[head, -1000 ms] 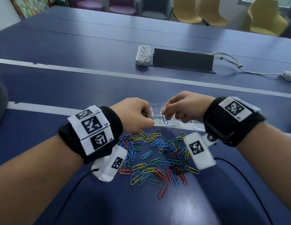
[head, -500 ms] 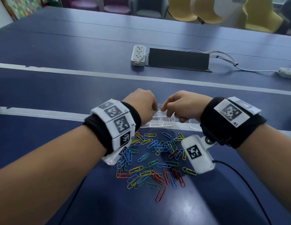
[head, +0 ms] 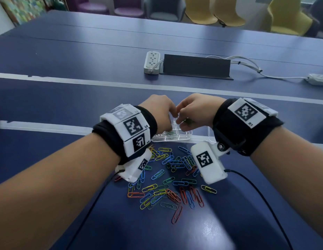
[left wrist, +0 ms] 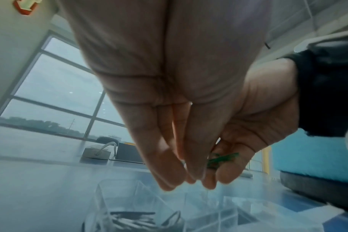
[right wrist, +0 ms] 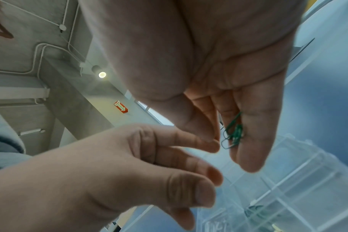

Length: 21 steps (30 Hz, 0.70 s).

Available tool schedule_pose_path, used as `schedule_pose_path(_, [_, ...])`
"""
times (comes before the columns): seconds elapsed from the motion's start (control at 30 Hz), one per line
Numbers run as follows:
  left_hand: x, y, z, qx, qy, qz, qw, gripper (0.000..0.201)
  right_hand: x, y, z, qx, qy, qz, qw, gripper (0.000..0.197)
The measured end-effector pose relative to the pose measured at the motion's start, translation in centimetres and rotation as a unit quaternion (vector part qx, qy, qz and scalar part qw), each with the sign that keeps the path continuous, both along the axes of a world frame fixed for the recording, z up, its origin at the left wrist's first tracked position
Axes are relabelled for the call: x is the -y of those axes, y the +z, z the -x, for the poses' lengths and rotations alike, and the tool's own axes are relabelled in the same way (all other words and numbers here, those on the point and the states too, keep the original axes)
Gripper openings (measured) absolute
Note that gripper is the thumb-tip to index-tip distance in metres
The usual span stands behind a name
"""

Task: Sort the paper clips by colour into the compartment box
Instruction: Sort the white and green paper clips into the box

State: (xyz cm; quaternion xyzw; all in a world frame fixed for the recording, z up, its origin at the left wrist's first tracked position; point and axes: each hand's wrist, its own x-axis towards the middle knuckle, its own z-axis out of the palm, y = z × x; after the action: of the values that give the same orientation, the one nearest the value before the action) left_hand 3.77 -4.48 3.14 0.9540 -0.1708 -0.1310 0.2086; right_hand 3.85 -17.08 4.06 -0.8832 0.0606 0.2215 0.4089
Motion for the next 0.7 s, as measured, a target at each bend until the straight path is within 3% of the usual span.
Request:
schedule_pose_path(0.17, [-1.9, 0.2, 0.4, -0.010, 0.033, 0.079, 0.996, 0.023, -0.5, 0.1, 0.3, 0.010, 0.015, -0.006, 1.000, 0.027])
schedule_pose_path(0.3, [-3.5, 0.2, 1.1, 0.010, 0.017, 0.054, 0.998, 0.015, -0.7, 0.1, 0.6, 0.030, 0.036, 0.040, 0.998, 0.033])
schedule_pose_path(0.43, [-4.9, 0.1, 2.6, 0.000, -0.050, -0.021, 0.999, 0.011, -0.8, 0.2, 1.4, 0.060, 0.065, 0.060, 0.994, 0.026])
schedule_pose_path(0.5, [-5.4, -0.2, 3.3, -0.015, -0.081, -0.068, 0.994, 0.012, -1.1, 0.1, 2.5, 0.088, 0.145, 0.124, 0.978, 0.025])
schedule_pose_path(0.6, [-5.8, -1.0, 4.2, -0.022, -0.118, -0.123, 0.985, 0.015, -1.9, -0.2, 4.6, 0.131, 0.290, 0.234, 0.919, 0.021])
schedule_pose_path(0.7, [-5.6, -1.4, 4.9, -0.022, -0.129, -0.166, 0.977, 0.016, -2.9, -0.9, 5.9, 0.147, 0.362, 0.258, 0.884, 0.025])
